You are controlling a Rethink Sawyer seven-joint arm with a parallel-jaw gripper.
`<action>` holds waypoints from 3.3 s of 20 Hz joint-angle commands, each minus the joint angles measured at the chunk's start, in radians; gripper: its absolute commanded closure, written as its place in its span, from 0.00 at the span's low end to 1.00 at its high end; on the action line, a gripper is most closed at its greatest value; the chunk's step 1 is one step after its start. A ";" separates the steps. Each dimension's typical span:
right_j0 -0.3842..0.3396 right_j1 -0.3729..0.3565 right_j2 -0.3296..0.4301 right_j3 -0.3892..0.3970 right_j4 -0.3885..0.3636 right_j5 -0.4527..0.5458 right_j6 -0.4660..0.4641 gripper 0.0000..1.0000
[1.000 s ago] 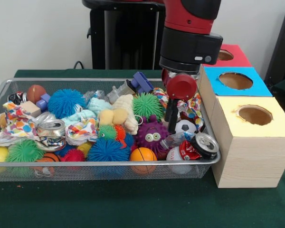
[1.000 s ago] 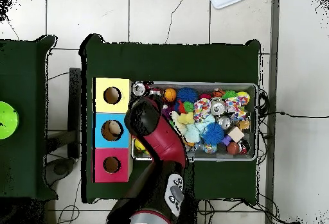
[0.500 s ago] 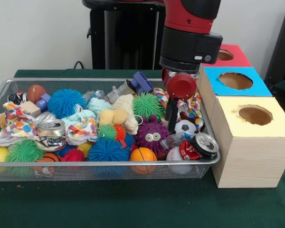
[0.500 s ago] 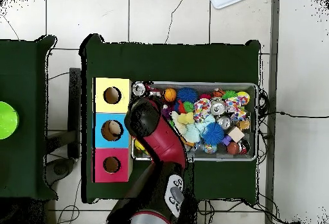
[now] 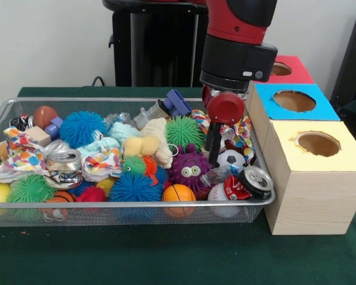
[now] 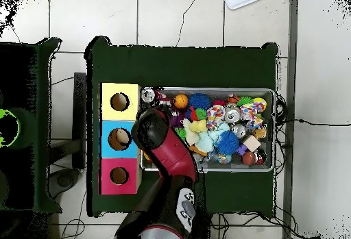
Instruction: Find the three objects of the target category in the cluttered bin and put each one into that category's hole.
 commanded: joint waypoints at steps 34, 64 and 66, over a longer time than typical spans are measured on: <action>-0.184 0.081 0.316 0.072 -0.212 -0.293 0.325 0.00; -0.039 0.029 0.205 0.078 0.014 -0.115 0.198 1.00; -0.028 0.022 0.198 0.078 0.018 -0.110 0.198 1.00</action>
